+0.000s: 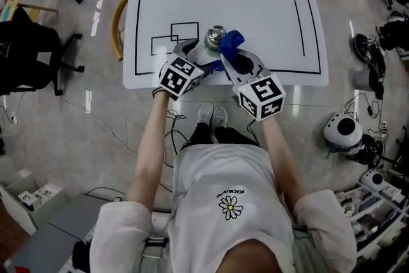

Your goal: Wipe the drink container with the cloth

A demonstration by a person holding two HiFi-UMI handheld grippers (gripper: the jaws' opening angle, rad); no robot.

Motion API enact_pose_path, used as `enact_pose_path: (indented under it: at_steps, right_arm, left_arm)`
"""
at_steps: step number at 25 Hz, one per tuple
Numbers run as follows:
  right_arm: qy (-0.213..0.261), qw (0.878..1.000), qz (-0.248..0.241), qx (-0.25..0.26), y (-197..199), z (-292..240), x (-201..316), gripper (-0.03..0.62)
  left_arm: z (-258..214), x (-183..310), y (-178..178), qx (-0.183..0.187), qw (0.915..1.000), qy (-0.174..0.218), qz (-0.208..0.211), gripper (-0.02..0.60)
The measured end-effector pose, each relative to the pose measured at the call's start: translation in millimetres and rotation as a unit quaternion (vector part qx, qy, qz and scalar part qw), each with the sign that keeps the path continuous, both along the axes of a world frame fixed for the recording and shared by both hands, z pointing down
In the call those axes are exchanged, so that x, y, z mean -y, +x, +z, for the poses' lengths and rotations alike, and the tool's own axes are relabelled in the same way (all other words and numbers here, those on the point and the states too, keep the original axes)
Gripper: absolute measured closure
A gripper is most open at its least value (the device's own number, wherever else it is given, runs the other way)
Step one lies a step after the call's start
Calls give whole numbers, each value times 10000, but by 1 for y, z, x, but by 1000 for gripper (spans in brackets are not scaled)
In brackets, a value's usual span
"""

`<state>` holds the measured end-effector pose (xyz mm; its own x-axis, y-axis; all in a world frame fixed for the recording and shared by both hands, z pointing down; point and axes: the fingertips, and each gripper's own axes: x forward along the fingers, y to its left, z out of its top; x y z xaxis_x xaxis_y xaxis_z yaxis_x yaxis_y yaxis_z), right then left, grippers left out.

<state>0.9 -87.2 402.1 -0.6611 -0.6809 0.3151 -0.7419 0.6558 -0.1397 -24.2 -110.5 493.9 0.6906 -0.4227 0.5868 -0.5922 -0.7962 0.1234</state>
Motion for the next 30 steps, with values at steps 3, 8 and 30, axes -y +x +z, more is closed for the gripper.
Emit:
enact_pose_path:
  at_steps: [3,8,30]
  right_arm:
    - [-3,10000,-16,-35,0,0,3,551]
    - [-11,10000,40,-52,5,1,3,551]
    - [-91,10000,29,-25,-1,1,3,551]
  left_arm:
    - [4,8,9,12,9995,-17,310,199]
    - [4,-7,18,81,9995,-11,306,200]
    - [8,8,24,-171,9985,-17,522,189]
